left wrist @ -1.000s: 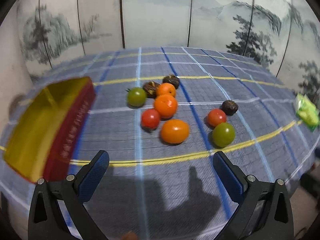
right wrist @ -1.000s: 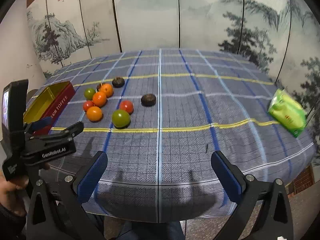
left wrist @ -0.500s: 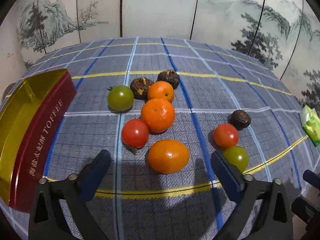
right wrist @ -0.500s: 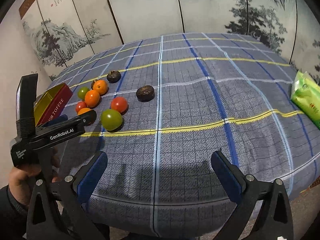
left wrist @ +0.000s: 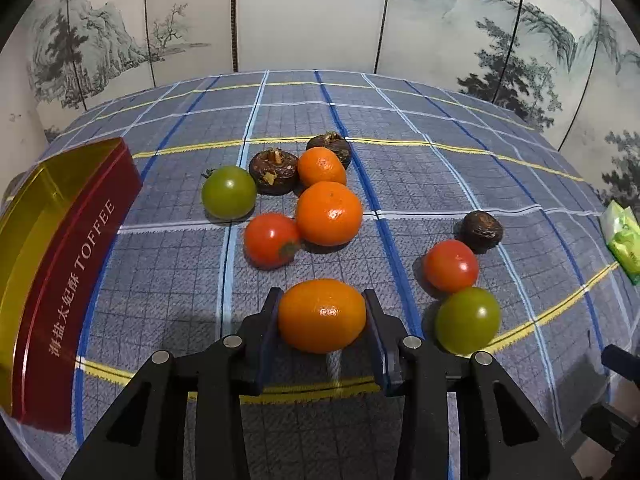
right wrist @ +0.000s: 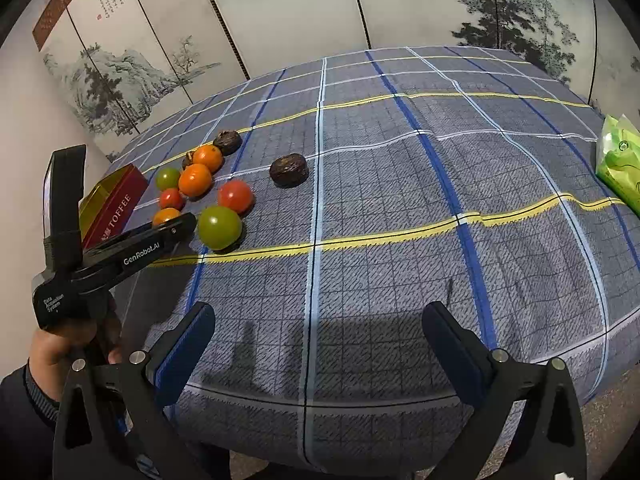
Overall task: Organize fruits
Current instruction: 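Reach the left tool toward the large orange and close on it, then carry the orange with the left tool over the tin box and lower it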
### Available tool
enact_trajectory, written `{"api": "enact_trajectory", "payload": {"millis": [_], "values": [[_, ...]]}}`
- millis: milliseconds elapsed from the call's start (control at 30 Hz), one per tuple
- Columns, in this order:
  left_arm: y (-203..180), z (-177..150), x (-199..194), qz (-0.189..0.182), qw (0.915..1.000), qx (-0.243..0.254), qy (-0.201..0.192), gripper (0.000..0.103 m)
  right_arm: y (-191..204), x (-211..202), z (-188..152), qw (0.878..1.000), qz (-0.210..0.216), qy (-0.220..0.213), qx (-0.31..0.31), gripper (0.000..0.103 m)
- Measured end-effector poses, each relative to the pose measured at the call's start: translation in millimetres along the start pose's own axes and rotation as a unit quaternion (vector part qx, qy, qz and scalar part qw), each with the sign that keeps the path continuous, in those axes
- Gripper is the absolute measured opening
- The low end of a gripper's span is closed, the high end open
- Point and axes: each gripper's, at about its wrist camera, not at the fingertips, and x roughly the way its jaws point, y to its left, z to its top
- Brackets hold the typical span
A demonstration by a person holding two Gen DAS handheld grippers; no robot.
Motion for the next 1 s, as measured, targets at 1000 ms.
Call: {"api": "enact_trajectory", "payload": {"millis": [1000], "values": [[136.0, 29.7, -133.7, 0.084, 0.9906, -0.060, -0.090, 0.039, 21.6, -24.5, -15.2, 1.000, -0.003, -0.003, -0.026, 0.103]]}}
